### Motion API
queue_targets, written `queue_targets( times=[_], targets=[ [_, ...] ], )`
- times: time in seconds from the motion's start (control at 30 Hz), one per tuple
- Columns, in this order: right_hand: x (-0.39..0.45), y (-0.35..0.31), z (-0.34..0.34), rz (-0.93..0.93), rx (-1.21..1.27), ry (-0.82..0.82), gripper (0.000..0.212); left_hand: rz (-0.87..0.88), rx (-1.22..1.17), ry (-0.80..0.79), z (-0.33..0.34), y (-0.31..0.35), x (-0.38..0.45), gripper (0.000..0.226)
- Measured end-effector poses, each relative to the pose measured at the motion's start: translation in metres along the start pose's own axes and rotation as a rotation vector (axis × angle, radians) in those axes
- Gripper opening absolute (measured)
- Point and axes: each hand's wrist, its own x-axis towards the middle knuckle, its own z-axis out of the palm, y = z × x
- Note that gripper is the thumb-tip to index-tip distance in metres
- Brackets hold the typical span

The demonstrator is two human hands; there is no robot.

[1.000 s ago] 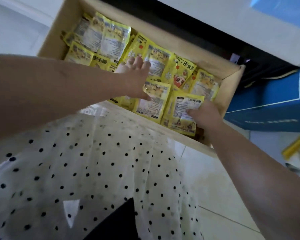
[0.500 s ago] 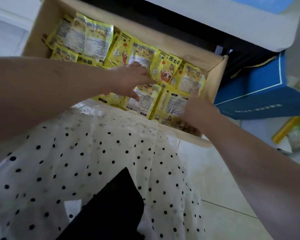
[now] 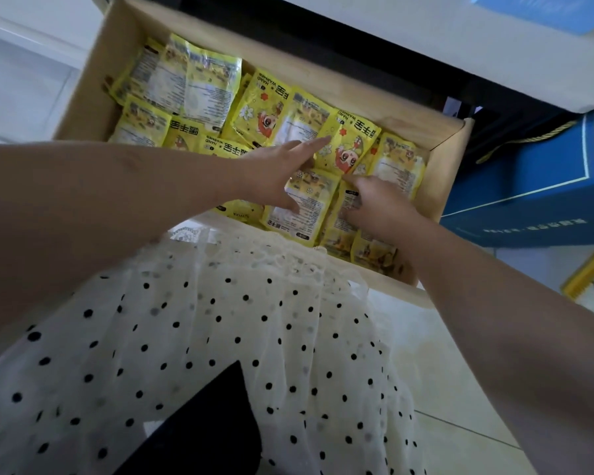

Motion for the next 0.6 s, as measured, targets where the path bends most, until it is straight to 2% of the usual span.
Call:
queue_targets(
  times=[0.1, 0.2, 0.37, 0.5, 0.6],
  targets=[
    [0.0, 0.002, -0.001, 0.012, 0.055, -0.019, 0.067, 0.017, -0.039, 0.001, 0.004, 0.0, 0.001, 0.117],
    [-0.001, 0.002, 0.0, 0.031, 0.148, 0.074, 0.065, -0.023, -0.126, 0.041, 0.004, 0.0, 0.005, 0.114],
    [-0.008, -0.008, -0.007, 0.019, 0.263, 0.184, 0.056, -0.098, -0.225, 0.048, -0.018, -0.005, 0.007, 0.08],
    [-0.032, -0.033, -0.037, 0.095, 0.258, 0.155, 0.051, -0.266, -0.597, 0.12, -0.048, 0.003, -0.022, 0.057],
    [-0.062, -0.064, -0.071, 0.088, 0.293, 0.142, 0.051, -0.372, -0.833, 0.208, -0.075, 0.016, -0.068, 0.051]
  ],
)
